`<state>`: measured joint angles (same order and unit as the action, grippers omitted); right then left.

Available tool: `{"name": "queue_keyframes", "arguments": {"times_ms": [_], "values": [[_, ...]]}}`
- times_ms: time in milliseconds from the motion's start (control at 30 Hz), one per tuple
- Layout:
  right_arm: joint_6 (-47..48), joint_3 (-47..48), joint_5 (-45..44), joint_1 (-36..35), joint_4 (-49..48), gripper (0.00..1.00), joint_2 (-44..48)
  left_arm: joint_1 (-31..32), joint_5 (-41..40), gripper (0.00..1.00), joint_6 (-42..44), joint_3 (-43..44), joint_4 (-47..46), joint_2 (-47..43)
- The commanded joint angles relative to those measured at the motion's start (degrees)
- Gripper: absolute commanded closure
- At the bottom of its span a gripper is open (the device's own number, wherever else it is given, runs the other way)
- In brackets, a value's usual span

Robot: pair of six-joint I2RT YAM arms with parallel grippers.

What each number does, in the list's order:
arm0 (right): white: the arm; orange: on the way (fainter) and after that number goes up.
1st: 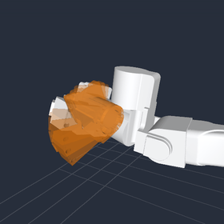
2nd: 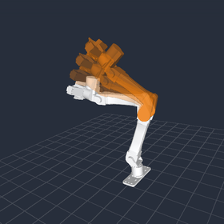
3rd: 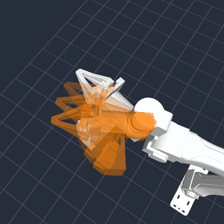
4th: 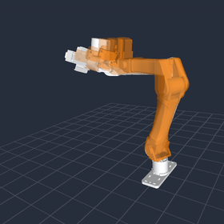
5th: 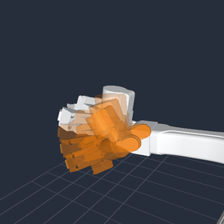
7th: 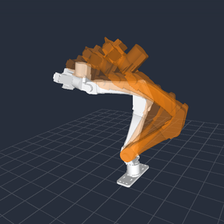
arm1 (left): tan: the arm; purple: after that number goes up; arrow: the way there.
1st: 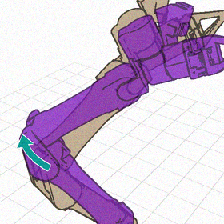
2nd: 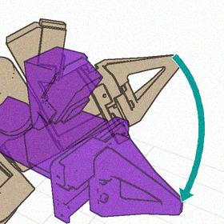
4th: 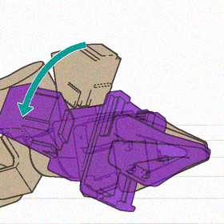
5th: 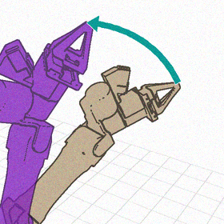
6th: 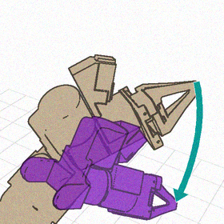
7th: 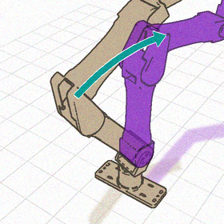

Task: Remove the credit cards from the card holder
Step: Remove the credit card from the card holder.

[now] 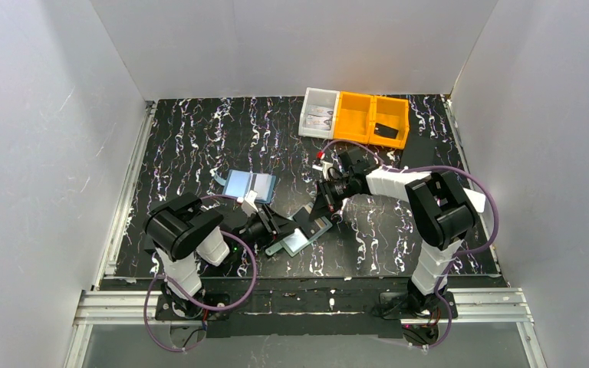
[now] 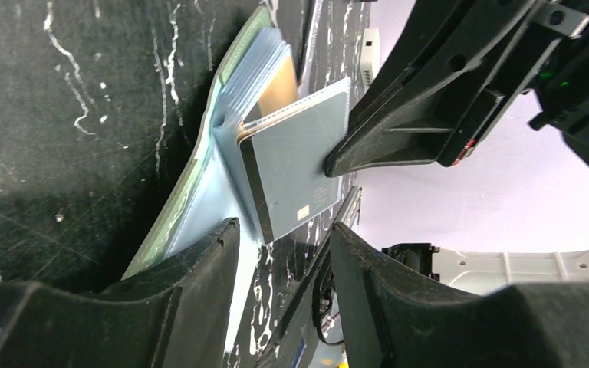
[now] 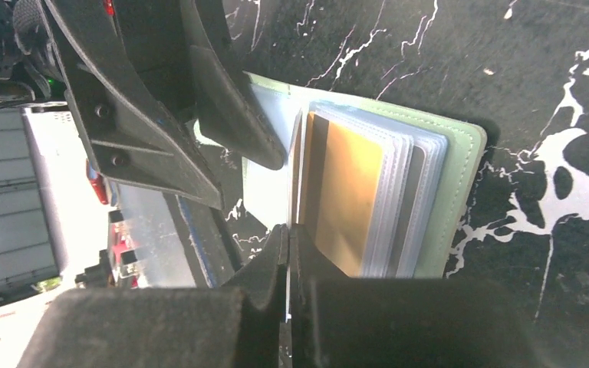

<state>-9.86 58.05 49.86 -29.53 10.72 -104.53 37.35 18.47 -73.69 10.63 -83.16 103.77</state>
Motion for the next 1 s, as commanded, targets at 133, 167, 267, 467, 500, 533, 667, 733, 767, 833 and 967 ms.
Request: {"name": "queue_keyframes", "arguments": {"times_ms": [133,167,267,467,500,533,667,733,767,833,967], "values": [[-8.9,-2.4,9.4,1.4,-9.9,0.99,1.3,0.2,-0.9,0.54,-0.6,1.2,1.0,-3.7],[-9.2,-2.5,9.8,1.4,-10.1,0.99,1.3,0.2,-0.9,0.54,-0.7,1.4,1.0,-3.5],[-10.4,-2.9,10.6,1.6,-11.7,0.99,1.3,0.3,-0.8,0.55,-1.0,1.9,1.0,-2.6],[-14.0,-4.0,12.4,2.1,-15.7,0.99,1.1,0.3,-1.1,0.57,-1.4,2.2,1.0,-1.6],[-14.5,-4.1,12.6,2.1,-16.2,0.99,1.0,0.3,-1.1,0.58,-1.5,2.3,1.0,-1.5],[-15.0,-4.4,12.8,2.2,-16.8,0.99,0.9,0.3,-1.1,0.6,-1.6,2.4,1.0,-1.4],[-17.6,-5.2,13.8,2.4,-19.6,0.99,0.6,0.3,-1.1,0.65,-2.0,2.7,0.9,-1.3],[-18.6,-5.4,14.4,2.6,-20.8,0.99,0.4,0.4,-1.1,0.65,-2.2,2.9,0.9,-1.3],[-19.4,-5.5,14.7,2.7,-21.4,0.99,0.3,0.4,-1.1,0.65,-2.3,3.1,0.9,-1.4],[-20.7,-5.9,15.3,2.7,-23.0,0.99,0.1,0.3,-1.1,0.65,-2.4,3.4,0.9,-1.7],[-22.2,-6.5,15.7,2.8,-24.7,0.99,0.1,0.3,-0.9,0.65,-3.0,4.2,0.8,-2.7]]}}
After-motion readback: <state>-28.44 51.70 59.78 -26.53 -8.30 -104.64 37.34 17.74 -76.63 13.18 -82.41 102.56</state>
